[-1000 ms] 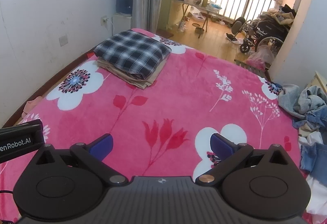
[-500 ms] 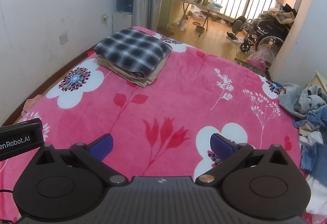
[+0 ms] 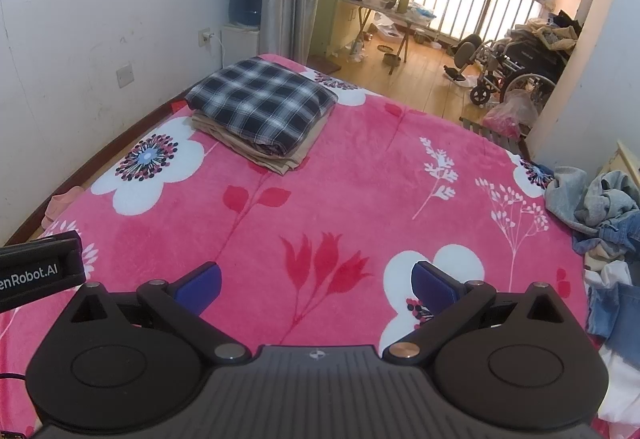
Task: Fold clothes
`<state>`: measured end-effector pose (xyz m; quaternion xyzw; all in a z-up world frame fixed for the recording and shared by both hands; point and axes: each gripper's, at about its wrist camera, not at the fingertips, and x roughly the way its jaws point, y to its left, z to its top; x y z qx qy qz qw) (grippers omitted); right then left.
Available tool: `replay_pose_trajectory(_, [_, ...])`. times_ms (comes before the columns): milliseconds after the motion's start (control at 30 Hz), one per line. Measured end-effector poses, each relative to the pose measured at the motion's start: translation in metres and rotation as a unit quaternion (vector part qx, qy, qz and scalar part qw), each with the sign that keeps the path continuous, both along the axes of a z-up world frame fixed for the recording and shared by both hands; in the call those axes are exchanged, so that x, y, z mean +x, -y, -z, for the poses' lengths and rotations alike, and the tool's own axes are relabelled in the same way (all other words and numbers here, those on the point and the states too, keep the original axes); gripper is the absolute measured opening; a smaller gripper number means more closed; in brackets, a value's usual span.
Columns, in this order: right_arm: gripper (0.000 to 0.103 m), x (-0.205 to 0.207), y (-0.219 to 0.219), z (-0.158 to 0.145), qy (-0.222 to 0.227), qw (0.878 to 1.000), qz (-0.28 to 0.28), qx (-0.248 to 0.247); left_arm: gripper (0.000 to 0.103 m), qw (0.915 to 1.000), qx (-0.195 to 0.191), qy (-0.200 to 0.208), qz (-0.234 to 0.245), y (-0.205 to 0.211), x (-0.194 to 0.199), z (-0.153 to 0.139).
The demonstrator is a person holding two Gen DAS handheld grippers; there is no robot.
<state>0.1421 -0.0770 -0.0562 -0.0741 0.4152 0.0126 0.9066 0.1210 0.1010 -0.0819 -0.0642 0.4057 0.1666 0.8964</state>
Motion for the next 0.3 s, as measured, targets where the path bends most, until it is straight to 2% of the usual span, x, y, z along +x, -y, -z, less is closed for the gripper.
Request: replay_pose_trajectory(300, [0.103,0.0005,-0.0010,0.0004,-0.002,1.000,0.000,0.000,0.103,1.0000,0.001,-0.001,-0.002,-0.0003,0.0001,0.0001])
